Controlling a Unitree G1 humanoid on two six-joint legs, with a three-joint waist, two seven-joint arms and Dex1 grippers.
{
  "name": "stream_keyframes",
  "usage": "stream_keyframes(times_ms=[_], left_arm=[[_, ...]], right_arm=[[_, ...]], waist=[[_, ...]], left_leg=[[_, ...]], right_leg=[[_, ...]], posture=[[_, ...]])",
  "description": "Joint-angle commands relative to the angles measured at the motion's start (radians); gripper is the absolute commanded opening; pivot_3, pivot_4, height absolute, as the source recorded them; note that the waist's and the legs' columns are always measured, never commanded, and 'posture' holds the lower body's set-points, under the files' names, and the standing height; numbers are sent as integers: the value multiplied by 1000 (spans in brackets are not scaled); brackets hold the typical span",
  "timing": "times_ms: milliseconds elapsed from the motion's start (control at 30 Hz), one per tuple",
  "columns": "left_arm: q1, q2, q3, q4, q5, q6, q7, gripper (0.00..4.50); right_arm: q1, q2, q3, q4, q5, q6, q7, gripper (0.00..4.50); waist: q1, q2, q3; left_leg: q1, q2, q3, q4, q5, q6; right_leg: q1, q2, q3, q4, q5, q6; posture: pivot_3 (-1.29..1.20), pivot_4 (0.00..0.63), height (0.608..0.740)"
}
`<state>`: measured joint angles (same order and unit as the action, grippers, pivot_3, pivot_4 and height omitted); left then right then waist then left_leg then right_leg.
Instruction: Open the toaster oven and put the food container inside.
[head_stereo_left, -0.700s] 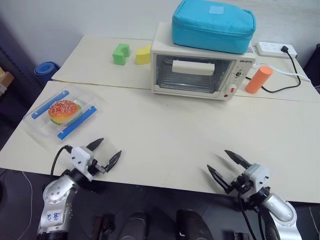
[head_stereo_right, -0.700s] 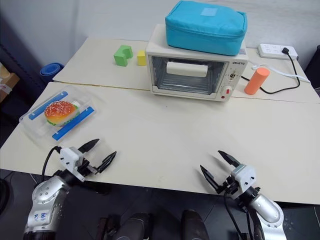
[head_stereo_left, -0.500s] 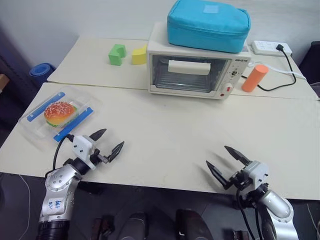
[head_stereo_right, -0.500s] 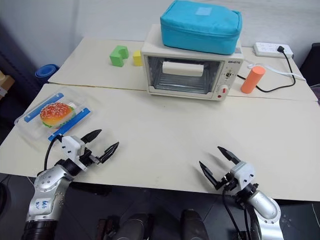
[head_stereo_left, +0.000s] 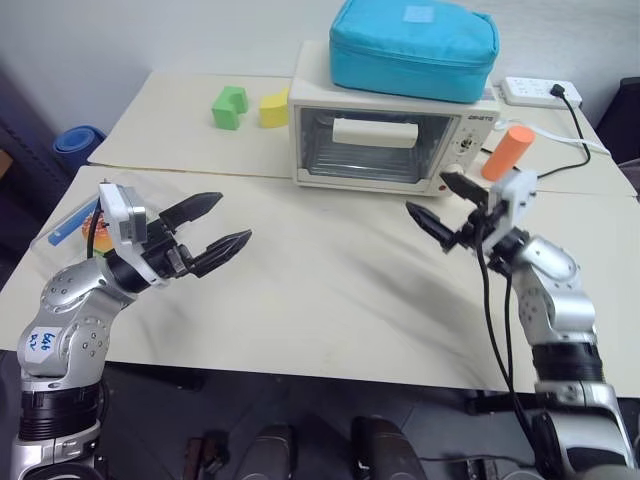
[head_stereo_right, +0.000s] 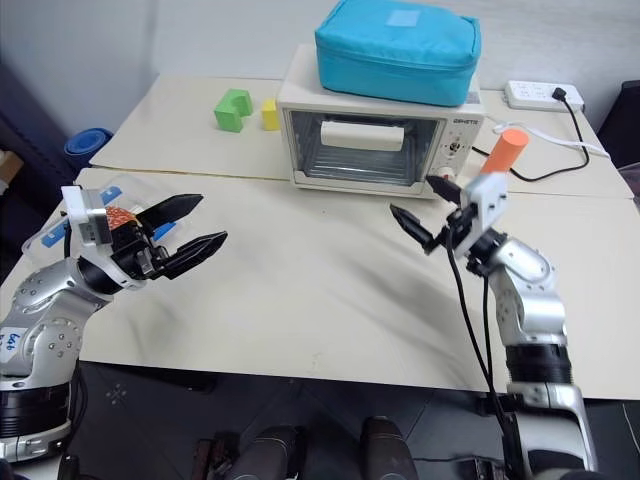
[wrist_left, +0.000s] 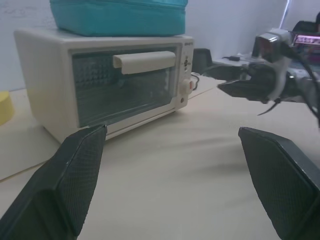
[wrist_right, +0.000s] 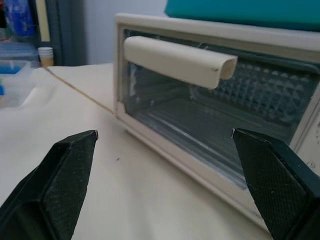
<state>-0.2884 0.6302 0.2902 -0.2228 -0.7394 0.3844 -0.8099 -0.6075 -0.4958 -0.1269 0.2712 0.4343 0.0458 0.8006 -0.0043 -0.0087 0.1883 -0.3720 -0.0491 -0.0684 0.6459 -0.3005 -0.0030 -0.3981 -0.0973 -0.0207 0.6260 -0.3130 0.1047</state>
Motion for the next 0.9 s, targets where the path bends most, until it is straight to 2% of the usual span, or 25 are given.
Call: stream_keyframes(times_ms=[33, 233, 367, 533, 733, 900], left_arm=[[1, -26, -3, -47, 5, -17, 23, 4500], [7, -73, -19, -49, 56, -55, 62, 4500], [6, -82, -29, -39, 85, -75, 67, 4500], [-5, -87, -28, -19, 89, -71, 77, 4500], [-29, -87, -34, 16, 86, -71, 62, 4500], [-57, -95, -42, 32, 61, -64, 29, 4500]], right_arm=[[-112, 38, 9, 101, -48, -32, -34, 4462], [-235, 111, 16, 203, -79, -86, -18, 4462], [-263, 145, 24, 198, -84, -84, -15, 4462], [-195, 137, 50, 92, -76, -48, 25, 4462], [-108, 108, 23, -9, -64, 14, 17, 4462], [-131, 78, -7, 63, -107, 32, -72, 4462]], waist=[[-3, 0, 0], [-2, 0, 0], [-2, 0, 0], [-1, 0, 0], [1, 0, 0], [-1, 0, 0]], left_leg=[[0, 0, 1, 0, 0, 0], [0, 1, 3, 2, -1, 0], [0, 1, 3, 3, 0, 0], [0, 1, 3, 2, 0, 0], [-2, 1, 3, 3, -1, 0], [-2, 2, 5, 3, 0, -1]], right_leg=[[0, 0, 0, 0, 0, 0], [-1, 1, 0, 0, 0, 0], [-1, 1, 1, 1, 0, 0], [-2, 1, 1, 2, 0, 0], [-4, 0, 2, 1, 0, 0], [-6, 1, 3, 2, 0, 0]], posture=[[0, 150, 740], [0, 150, 740], [0, 150, 740], [0, 150, 740], [0, 150, 740], [0, 150, 740]])
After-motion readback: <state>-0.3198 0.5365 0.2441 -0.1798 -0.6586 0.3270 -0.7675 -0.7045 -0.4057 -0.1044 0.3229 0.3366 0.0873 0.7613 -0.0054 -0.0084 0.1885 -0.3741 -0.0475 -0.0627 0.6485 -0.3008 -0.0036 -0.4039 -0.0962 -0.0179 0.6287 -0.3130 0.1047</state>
